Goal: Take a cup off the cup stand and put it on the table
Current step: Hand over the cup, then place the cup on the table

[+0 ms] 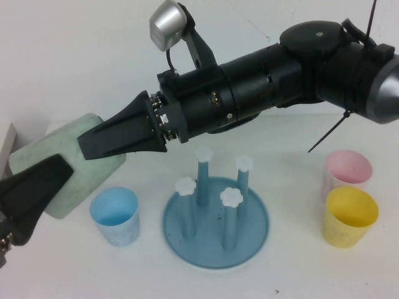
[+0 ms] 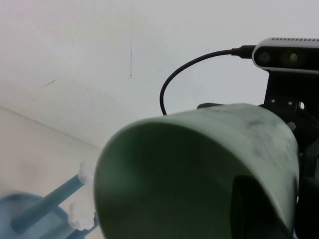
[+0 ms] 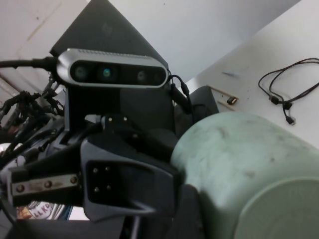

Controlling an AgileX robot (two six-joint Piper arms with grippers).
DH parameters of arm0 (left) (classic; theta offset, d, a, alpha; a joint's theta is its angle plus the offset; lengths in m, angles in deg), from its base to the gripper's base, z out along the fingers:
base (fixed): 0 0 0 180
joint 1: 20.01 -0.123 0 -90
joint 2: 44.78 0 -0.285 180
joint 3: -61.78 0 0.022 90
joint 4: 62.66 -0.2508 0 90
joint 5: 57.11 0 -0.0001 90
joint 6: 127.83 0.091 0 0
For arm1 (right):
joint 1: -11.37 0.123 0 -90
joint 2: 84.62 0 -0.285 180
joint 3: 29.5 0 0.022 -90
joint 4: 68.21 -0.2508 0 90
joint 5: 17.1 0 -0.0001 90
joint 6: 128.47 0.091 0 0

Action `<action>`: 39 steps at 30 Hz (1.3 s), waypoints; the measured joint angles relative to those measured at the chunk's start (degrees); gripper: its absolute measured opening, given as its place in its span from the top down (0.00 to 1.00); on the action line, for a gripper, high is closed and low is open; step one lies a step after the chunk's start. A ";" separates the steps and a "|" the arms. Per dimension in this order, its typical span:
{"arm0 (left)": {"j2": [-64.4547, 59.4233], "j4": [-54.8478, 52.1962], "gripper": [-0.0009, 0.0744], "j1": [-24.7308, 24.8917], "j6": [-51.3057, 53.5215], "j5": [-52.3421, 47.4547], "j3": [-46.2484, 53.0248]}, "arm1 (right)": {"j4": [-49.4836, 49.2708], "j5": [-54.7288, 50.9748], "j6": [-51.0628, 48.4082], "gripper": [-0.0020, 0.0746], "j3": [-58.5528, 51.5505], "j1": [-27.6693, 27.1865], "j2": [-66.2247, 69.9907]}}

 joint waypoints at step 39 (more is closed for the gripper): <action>-18.48 -51.89 0.98 0.00 -19.24 -24.61 -14.66 | 57.28 -2.45 19.91 0.97 -0.06 -12.93 -27.67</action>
